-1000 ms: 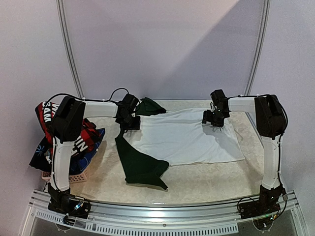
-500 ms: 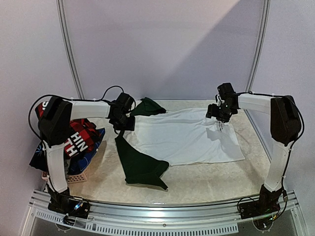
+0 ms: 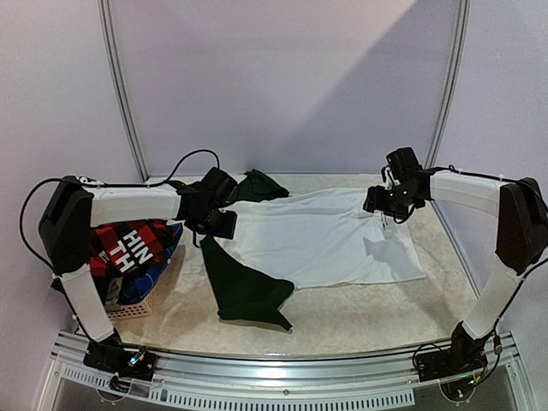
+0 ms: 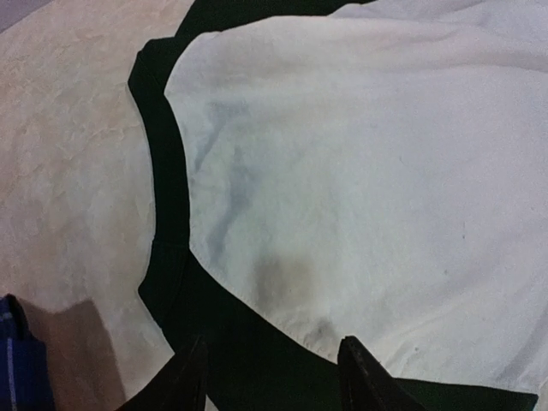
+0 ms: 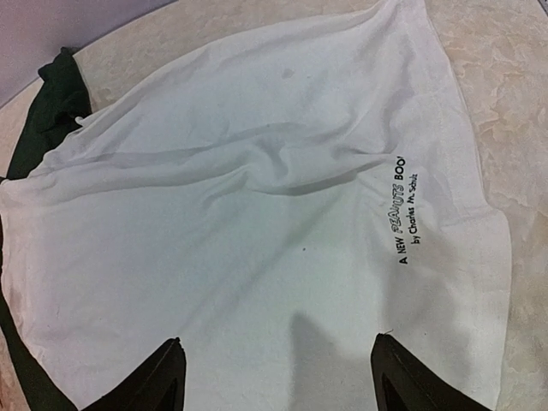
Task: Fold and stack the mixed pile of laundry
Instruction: Flatten out the crumpled T-shirt at the center of the board.
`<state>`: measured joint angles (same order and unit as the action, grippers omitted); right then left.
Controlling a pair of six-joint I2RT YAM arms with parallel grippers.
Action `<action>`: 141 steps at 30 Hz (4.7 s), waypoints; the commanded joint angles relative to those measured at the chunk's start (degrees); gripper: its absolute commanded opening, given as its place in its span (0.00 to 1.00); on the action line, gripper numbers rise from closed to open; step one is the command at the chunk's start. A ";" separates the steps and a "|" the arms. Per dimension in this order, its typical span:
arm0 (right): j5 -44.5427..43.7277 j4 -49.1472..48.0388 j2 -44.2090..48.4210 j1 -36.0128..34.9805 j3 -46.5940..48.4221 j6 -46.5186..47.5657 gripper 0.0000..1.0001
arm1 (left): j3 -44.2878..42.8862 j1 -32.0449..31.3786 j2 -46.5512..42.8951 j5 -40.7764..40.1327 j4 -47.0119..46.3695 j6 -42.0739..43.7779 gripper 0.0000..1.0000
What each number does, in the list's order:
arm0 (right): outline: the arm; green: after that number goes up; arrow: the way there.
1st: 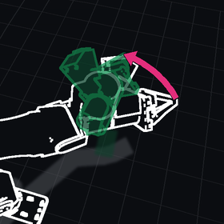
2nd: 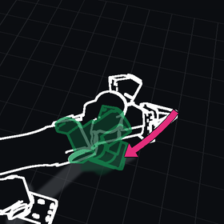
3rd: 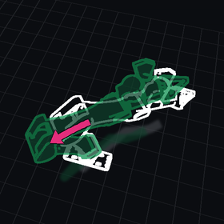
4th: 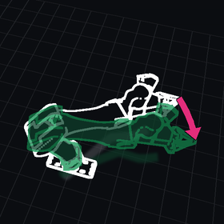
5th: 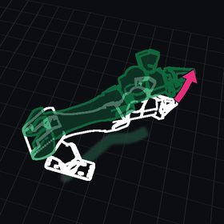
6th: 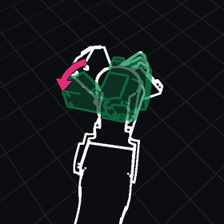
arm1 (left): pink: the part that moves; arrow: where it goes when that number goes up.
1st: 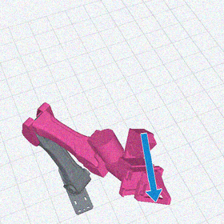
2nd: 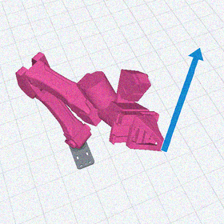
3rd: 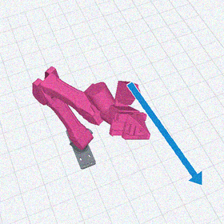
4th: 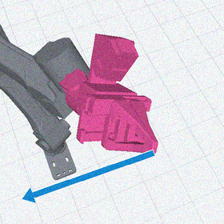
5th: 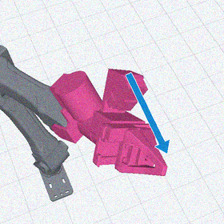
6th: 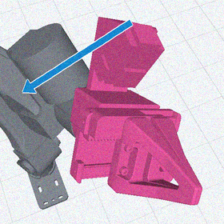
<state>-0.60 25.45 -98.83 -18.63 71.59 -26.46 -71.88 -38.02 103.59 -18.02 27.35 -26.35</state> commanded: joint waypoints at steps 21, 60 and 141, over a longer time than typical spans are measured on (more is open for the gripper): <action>-5.52 -1.14 23.77 -5.45 -20.81 -8.14 0.79 | 11.76 -29.17 -18.65 -2.62 16.86 -2.75 0.52; -9.29 1.93 36.60 -7.38 -33.40 -16.18 0.93 | 20.37 -33.94 -9.64 -6.97 10.63 -3.07 0.24; -7.31 -8.77 28.64 8.22 -46.83 -34.26 0.07 | 28.72 -31.68 -20.34 -12.39 11.24 -9.01 0.00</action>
<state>-6.81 18.33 -71.88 -10.81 26.83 -60.71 -44.07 -70.15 84.75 -29.45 38.57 -34.59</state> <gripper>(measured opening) 0.107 0.009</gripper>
